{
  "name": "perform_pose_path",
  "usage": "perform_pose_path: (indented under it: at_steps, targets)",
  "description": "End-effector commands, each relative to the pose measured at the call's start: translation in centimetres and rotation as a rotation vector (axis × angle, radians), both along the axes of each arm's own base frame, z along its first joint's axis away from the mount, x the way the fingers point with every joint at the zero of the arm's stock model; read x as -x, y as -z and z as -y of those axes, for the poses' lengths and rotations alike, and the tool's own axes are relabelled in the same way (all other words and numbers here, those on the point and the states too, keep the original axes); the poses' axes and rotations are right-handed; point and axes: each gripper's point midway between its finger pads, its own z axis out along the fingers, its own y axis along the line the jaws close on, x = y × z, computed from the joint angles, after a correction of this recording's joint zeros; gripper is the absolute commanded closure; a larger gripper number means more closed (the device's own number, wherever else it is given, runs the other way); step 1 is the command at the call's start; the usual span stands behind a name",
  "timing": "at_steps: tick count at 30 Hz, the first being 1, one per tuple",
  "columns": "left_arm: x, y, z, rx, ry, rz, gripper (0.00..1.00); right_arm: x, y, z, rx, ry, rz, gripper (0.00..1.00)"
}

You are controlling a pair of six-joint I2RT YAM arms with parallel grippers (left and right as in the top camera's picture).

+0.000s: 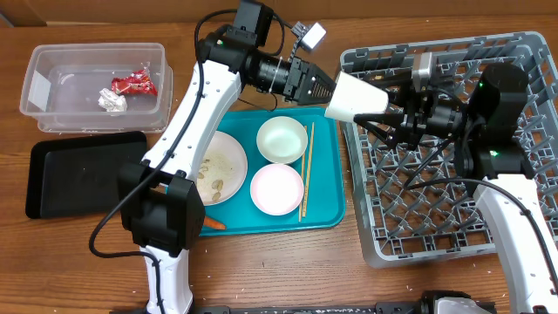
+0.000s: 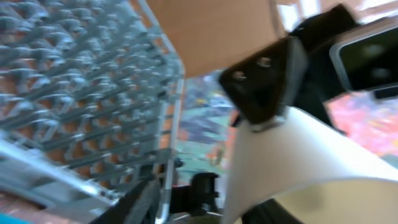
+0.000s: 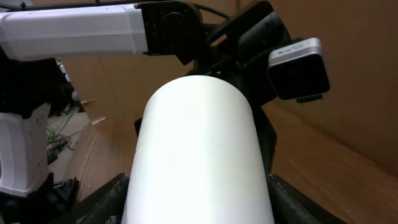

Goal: Sort waste into correct bins and load items into the dishwasher
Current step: 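Grasp the cup with the right gripper and open the left gripper, then place the cup upside down in the rack's right side with right gripper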

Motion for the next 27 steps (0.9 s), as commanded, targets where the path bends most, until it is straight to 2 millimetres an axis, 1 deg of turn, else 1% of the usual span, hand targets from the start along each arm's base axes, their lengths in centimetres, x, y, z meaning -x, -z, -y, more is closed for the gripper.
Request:
perform_pose_path:
  at_steps: [1, 3, 6, 9, 11, 14, 16, 18, 21, 24, 27]
  targets:
    - [-2.6, 3.3, -0.8, -0.185, -0.114, 0.082, 0.53, 0.2, -0.7, -0.1, -0.003, -0.011, 0.005, 0.44]
    - [-3.6, 4.4, -1.5, -0.253, -0.162, 0.104, 0.52, -0.3, -0.2, 0.1, 0.006, 0.027, -0.031, 0.46]
    - [-5.2, 5.4, -3.2, -0.321, -0.227, 0.116, 0.51, -1.8, 1.0, 0.8, 0.019, 0.142, -0.130, 0.46]
    - [-6.6, 6.6, -5.7, -0.400, -0.309, 0.088, 0.50, -3.4, 2.1, 1.8, 0.041, 0.263, -0.199, 0.49]
    - [-7.3, 7.4, -7.6, -0.453, -0.353, 0.067, 0.50, -4.4, 2.8, 2.7, 0.062, 0.346, -0.220, 0.50]
    - [-8.0, 8.7, -10.7, -0.546, -0.419, 0.027, 0.50, -6.2, 4.0, 4.7, 0.082, 0.519, -0.287, 0.51]
    - [-8.3, 9.6, -12.9, -0.613, -0.464, 0.002, 0.50, -7.2, 4.6, 6.5, 0.075, 0.640, -0.344, 0.53]
    - [-8.5, 10.2, -15.1, -0.681, -0.510, -0.013, 0.49, -7.9, 5.2, 8.6, 0.058, 0.752, -0.411, 0.53]
    - [-8.9, 10.5, -18.5, -0.780, -0.583, -0.008, 0.48, -8.2, 6.1, 12.6, 0.041, 0.927, -0.518, 0.54]
    - [-9.4, 9.8, -21.9, -0.879, -0.674, 0.036, 0.48, -7.7, 6.4, 16.8, 0.058, 1.067, -0.592, 0.55]
    - [-9.7, 8.3, -24.8, -0.964, -0.762, 0.095, 0.48, -6.3, 6.4, 21.3, 0.077, 1.221, -0.673, 0.55]
